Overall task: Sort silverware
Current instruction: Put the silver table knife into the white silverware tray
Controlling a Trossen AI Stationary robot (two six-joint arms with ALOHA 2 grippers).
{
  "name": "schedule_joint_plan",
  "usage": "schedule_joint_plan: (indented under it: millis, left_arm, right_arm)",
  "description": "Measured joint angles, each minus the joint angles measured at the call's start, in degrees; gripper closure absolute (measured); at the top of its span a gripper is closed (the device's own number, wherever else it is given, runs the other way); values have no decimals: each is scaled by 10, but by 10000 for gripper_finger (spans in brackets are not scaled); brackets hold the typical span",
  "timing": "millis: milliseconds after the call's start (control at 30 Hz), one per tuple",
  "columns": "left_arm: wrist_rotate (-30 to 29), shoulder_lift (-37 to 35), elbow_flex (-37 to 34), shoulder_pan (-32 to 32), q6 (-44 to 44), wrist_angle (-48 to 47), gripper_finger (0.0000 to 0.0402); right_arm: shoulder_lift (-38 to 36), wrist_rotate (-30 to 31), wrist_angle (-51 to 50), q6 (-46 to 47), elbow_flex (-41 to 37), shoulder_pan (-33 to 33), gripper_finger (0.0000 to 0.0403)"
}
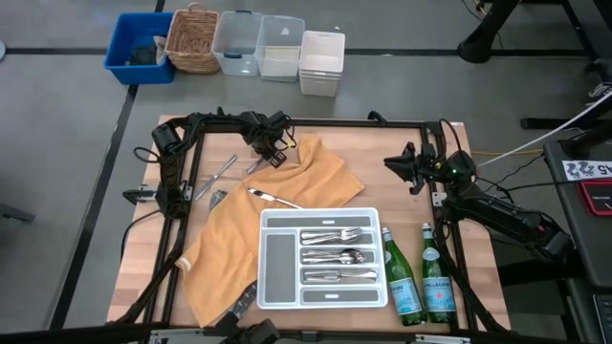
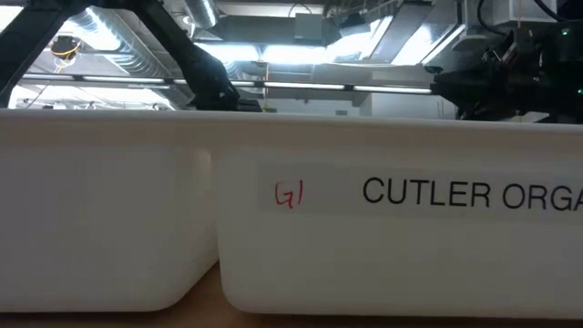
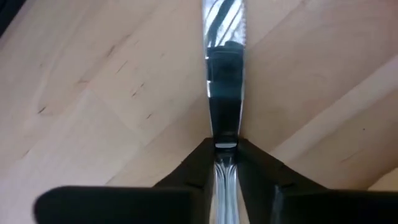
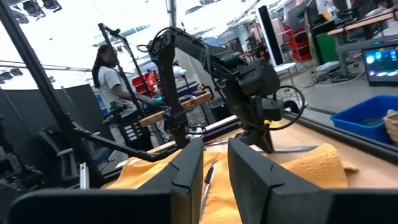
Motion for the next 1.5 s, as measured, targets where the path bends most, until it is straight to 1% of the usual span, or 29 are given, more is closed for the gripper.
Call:
schedule_joint_plan:
  millis: [133,233,467,567,867,1167,1500]
  left_arm:
    - [10,0,0,1,0,-2,373]
    - [11,1,0,1,12,-2,377]
    - [13,2,-1,1,54,-2,334]
    - [13,2,-1,1,55,-2,332]
    - [11,-1,-2,0,35,-1,382]
    - [15,-17,5,1,36,4,368]
    - [16,-19,21,1,36,4,386]
  right_arm:
    - [0,6,-3,-6,0,0,325]
    - [0,5,-3,-7,0,0,325]
    - [0,4,-3,-7,0,0,325]
    - [0,4,-3,-7,-1,0,325]
    - [0,4,-3,-7,-1,0,325]
    - [0,4,-4,-7,-1,0,325]
    - [0,4,-23,-7,-1,0,325]
